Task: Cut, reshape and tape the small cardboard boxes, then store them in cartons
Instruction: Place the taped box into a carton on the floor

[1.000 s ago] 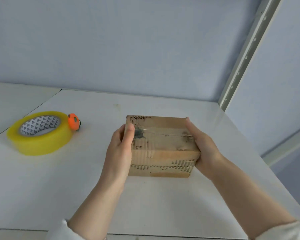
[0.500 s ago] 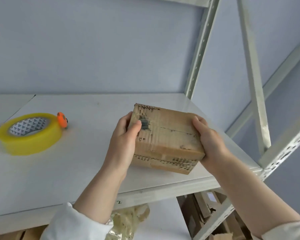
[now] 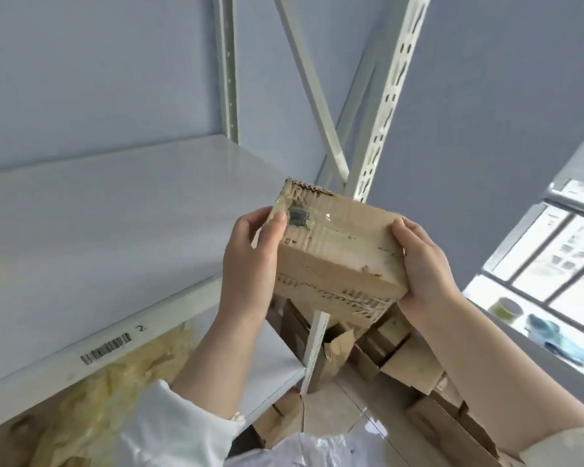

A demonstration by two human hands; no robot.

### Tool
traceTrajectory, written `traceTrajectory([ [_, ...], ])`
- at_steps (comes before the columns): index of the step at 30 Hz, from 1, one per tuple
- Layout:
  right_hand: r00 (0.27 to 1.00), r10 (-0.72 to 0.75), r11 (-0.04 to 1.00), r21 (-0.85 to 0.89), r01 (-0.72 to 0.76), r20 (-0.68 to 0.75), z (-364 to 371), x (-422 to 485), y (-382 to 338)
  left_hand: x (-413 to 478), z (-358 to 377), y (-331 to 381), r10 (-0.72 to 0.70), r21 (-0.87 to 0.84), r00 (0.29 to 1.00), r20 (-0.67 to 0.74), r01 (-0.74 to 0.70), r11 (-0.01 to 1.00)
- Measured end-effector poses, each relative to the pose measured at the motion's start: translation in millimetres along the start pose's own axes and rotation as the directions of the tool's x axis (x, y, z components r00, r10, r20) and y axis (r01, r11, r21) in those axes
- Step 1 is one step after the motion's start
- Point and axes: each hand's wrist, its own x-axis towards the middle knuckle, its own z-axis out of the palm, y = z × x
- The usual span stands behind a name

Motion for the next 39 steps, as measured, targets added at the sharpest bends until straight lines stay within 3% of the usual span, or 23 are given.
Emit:
traceTrajectory([
  [5,0.967,-0.065,0.995,0.055,0.081,-0.246,-85,-5,-17,-27,81,-13,-0.026,0.025,0.959,0.282,0.020,0.999],
  [7,0.928,-0.088,0.990,0.068,0.120,-0.361,-131,-5,-28,-40,128,-21,-0.084,0.028,0.903,0.421,0.080,0.996],
  [12,0.785,-0.146,0.977,0.036,0.209,-0.602,-232,-2,-49,-73,235,-40,-0.240,0.088,0.788,0.567,0.232,0.969],
  [16,0.670,-0.158,0.969,0.016,0.246,-0.725,-321,-2,-53,-119,330,-62,-0.282,0.049,0.632,0.722,0.361,0.931],
  [22,0.581,-0.118,0.973,0.023,0.230,-0.805,-400,9,-29,-162,413,-110,-0.356,0.083,0.521,0.776,0.475,0.876],
  [28,0.536,0.002,0.983,0.099,0.152,-0.844,-448,42,6,-147,468,-163,-0.388,0.178,0.496,0.777,0.418,0.891],
  [33,0.512,0.116,0.985,0.166,0.052,-0.851,-469,91,50,-104,515,-230,-0.491,0.316,0.432,0.756,0.417,0.852],
  [36,0.447,0.202,0.977,0.212,-0.029,-0.871,-494,128,101,-86,548,-291,-0.546,0.410,0.409,0.731,0.376,0.831],
  [39,0.375,0.288,0.958,0.267,-0.106,-0.881,-524,162,142,-77,574,-352,-0.622,0.511,0.310,0.719,0.370,0.776],
])
